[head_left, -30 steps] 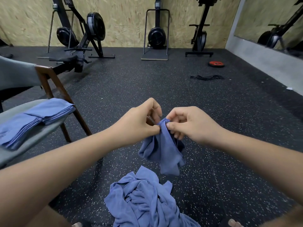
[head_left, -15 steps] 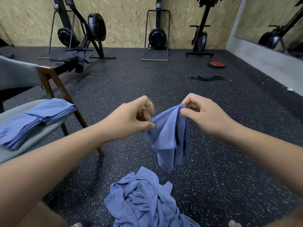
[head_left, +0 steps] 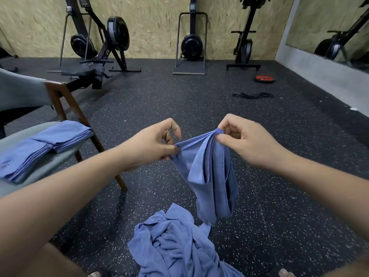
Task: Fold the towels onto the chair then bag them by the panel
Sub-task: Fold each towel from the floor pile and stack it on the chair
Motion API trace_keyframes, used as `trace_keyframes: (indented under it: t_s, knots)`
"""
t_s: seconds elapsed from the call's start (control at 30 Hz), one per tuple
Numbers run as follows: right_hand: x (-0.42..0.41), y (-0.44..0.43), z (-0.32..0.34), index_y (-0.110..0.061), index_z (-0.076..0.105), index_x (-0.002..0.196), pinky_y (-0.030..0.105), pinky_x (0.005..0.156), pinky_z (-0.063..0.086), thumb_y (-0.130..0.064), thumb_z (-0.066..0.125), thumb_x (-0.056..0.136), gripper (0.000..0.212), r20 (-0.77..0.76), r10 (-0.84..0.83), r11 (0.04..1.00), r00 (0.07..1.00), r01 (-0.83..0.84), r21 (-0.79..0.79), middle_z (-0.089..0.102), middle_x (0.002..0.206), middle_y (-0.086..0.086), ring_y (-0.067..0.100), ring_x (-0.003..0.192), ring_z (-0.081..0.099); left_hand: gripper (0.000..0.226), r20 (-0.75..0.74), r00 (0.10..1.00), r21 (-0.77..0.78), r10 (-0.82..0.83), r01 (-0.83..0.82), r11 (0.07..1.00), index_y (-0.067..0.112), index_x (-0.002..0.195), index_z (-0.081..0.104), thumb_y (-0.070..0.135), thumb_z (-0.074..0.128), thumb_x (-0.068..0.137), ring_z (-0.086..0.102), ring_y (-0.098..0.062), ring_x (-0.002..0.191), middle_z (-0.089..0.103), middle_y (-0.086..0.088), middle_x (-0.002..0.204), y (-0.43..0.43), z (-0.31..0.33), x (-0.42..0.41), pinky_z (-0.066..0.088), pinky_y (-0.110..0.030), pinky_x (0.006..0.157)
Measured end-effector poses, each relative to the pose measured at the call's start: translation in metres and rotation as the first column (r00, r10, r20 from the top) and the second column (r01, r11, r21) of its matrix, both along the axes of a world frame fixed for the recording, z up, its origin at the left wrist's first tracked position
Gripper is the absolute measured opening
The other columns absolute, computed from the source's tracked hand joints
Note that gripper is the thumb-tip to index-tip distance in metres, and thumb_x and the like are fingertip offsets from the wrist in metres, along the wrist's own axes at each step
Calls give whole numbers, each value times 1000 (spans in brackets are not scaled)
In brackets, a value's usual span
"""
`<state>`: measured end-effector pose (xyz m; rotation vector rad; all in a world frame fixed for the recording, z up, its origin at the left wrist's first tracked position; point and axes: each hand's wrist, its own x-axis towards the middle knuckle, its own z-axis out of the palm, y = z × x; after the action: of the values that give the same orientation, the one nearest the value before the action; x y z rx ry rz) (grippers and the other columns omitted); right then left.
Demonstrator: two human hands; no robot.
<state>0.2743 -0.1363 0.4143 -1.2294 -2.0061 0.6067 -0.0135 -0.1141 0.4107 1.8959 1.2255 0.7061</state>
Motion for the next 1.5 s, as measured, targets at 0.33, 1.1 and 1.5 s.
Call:
trace_keyframes:
  t_s: [0.33, 1.1, 1.5]
  knots:
    - [0, 1, 0, -23, 65, 94, 49, 73, 51, -23, 71, 100, 8, 0, 24, 1000, 1000, -24, 18, 70, 83, 5, 34, 79, 62, 36, -252, 967, 189, 29, 19, 982, 32, 96, 58, -1, 67, 85, 55, -15, 64, 63, 8, 90, 2, 7, 1, 50, -42, 58]
    - [4, -1, 2, -23, 64, 88, 30, 66, 43, -21, 71, 97, 12, 21, -66, 998, 998, 66, -1, 68, 78, 3, 7, 66, 52, 19, -202, 979, 120, 39, -15, 993, 27, 97, 51, 15, 66, 100, 68, -19, 58, 73, -2, 71, -9, 3, 7, 53, -44, 61]
    - [3, -2, 5, -23, 65, 87, 42, 72, 51, -24, 72, 96, 11, -12, -97, 995, 995, 98, 15, 71, 80, 4, 13, 70, 57, 20, -444, 896, 451, -11, 234, 861, 32, 88, 66, 48, 53, 87, 60, -6, 78, 60, 13, 92, -18, -12, 28, 54, -36, 76]
